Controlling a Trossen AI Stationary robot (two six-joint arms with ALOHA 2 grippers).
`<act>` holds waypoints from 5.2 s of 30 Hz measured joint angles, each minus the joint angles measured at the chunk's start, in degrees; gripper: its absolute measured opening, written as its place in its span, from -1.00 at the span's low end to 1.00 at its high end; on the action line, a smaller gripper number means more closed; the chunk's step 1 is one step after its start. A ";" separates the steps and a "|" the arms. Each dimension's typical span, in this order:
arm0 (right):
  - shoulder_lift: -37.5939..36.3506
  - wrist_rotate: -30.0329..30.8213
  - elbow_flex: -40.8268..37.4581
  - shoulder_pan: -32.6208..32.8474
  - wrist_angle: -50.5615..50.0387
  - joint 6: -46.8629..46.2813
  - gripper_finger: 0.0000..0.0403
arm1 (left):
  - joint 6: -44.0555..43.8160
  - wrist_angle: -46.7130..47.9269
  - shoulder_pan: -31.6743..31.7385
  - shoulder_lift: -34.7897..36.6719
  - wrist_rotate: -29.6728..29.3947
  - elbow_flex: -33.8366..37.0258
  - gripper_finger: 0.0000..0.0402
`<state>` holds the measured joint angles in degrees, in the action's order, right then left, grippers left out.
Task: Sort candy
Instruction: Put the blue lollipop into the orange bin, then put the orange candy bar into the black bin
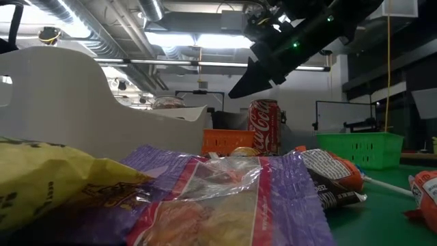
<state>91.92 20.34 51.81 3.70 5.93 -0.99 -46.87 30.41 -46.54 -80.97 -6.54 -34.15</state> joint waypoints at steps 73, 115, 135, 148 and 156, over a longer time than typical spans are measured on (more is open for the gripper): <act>-0.04 5.62 31.04 23.21 -81.44 -18.56 -0.42 | 28.44 -60.13 28.83 13.22 -39.20 0.20 -1.00; -0.04 -0.57 31.01 23.65 -75.81 -35.82 -0.35 | 28.35 -77.70 42.53 -12.41 -22.67 0.20 -0.39; 7.37 3.28 31.01 23.36 -68.07 -68.43 0.52 | 29.31 -77.53 42.40 -12.46 -22.58 0.22 -0.39; 16.85 -5.17 30.99 14.71 -66.52 -67.78 0.48 | 29.49 -77.53 42.40 -12.46 -22.37 0.25 -0.39; 20.05 -6.49 30.99 13.03 -61.99 -65.22 0.48 | 29.51 -77.57 42.40 -12.46 -22.34 0.28 -0.39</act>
<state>111.97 13.85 82.81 16.73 -56.06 -66.21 -17.37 -47.16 -4.14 -93.43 -28.88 -33.87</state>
